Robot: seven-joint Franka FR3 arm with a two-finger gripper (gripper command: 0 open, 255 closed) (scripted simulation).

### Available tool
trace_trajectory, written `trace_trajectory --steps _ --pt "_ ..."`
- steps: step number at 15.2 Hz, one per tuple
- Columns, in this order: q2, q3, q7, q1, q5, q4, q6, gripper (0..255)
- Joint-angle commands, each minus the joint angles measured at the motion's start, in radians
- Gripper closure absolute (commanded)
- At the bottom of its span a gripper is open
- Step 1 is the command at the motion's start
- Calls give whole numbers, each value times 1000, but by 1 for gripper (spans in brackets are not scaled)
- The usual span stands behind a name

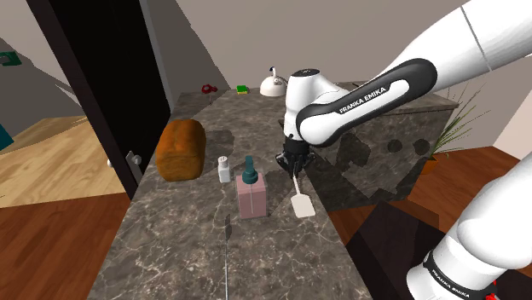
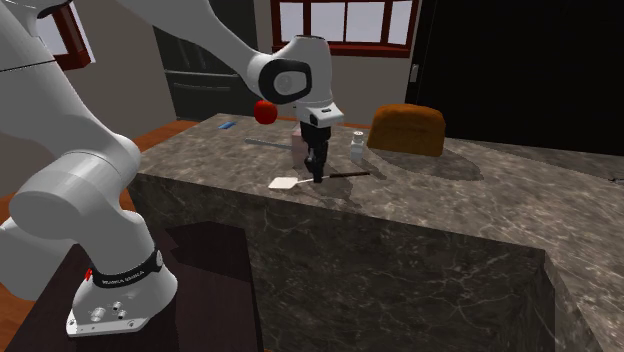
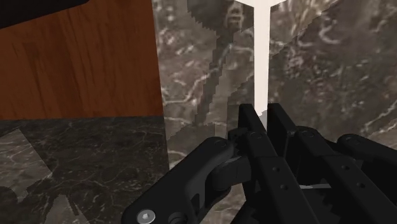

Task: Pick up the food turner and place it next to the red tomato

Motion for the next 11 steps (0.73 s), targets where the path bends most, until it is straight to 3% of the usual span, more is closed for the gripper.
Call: trace_trajectory --steps 1,11 --pt "-13 -2 -4 1 6 16 -29 255" --pt "-82 -16 -28 6 29 93 -172 255"
